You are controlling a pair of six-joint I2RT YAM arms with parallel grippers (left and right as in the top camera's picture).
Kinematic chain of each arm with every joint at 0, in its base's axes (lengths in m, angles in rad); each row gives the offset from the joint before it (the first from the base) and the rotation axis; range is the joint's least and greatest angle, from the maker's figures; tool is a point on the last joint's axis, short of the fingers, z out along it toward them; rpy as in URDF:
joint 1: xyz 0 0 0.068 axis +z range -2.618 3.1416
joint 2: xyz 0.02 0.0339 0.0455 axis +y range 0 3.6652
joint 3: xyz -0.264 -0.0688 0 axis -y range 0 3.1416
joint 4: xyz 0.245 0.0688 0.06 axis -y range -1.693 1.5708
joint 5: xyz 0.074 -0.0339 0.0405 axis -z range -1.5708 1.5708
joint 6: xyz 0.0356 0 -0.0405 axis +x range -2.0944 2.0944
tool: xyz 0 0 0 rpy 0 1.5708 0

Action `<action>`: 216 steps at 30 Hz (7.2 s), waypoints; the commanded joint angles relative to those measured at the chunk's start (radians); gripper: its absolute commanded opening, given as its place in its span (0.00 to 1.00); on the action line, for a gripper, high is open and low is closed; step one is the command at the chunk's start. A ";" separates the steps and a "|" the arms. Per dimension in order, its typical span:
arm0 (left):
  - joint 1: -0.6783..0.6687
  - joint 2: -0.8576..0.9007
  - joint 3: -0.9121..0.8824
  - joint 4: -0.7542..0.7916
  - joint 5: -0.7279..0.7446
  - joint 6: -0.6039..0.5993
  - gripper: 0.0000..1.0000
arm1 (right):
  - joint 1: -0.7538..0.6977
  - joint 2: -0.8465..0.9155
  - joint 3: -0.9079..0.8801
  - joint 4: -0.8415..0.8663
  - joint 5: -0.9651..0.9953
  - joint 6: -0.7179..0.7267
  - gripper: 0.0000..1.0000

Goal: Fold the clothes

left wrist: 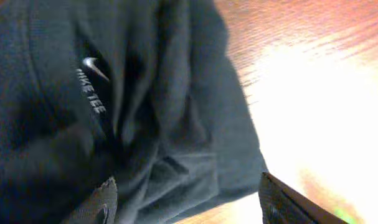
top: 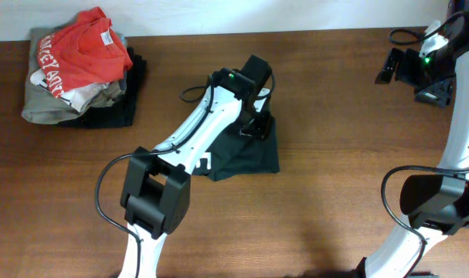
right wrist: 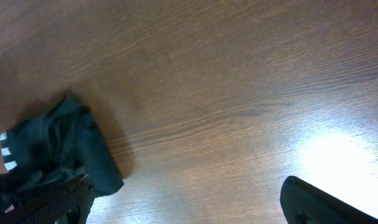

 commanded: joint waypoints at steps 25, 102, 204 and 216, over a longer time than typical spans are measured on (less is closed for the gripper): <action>0.223 -0.031 -0.035 -0.160 0.081 0.145 0.80 | 0.000 -0.019 0.010 0.000 0.012 -0.010 0.99; 0.030 0.142 0.124 0.081 0.184 0.040 0.00 | 0.000 -0.019 0.010 0.000 0.012 -0.010 0.99; -0.280 0.240 0.117 -0.229 0.335 0.249 0.32 | 0.000 -0.019 0.010 0.000 0.012 -0.010 0.99; -0.059 0.029 0.209 -0.282 0.104 0.267 0.43 | 0.000 -0.019 0.010 0.000 0.012 -0.010 0.99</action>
